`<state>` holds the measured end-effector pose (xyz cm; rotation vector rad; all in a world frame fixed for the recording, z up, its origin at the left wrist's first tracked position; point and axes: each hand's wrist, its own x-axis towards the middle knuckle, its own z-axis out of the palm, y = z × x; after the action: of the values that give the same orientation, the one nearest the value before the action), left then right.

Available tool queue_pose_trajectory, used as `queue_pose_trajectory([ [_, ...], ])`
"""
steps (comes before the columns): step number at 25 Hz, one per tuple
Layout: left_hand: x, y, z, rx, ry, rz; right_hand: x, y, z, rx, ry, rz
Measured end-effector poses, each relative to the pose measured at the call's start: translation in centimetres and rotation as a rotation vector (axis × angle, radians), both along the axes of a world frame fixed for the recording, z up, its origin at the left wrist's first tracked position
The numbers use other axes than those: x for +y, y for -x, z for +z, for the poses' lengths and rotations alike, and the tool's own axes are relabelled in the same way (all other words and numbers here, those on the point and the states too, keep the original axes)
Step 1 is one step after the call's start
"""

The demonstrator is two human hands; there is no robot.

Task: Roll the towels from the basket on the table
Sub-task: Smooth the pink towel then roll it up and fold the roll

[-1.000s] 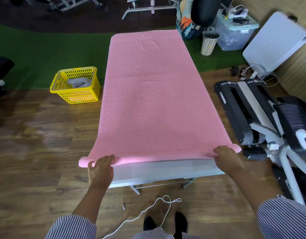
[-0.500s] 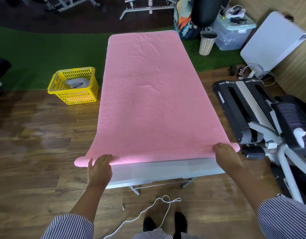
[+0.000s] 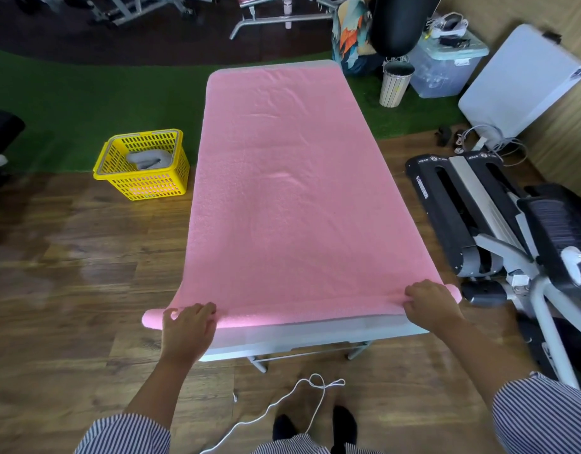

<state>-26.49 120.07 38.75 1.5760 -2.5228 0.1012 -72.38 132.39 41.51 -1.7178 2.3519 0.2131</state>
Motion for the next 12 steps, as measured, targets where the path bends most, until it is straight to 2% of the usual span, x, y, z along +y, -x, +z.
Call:
queue_pose_trajectory([
  [4, -0.2, 1.0, 0.3, 0.073, -0.009, 0.048, -0.1, 0.2, -0.9, -0.042, 0.203, -0.012],
  [9, 0.1, 1.4, -0.1, 0.085, -0.074, 0.046, 0.5, 0.5, -1.9, -0.194, 0.277, -0.052],
  [12, 0.3, 1.6, -0.1, 0.041, -0.065, 0.053, 0.5, 0.6, -2.2, -0.259, 0.236, -0.099],
])
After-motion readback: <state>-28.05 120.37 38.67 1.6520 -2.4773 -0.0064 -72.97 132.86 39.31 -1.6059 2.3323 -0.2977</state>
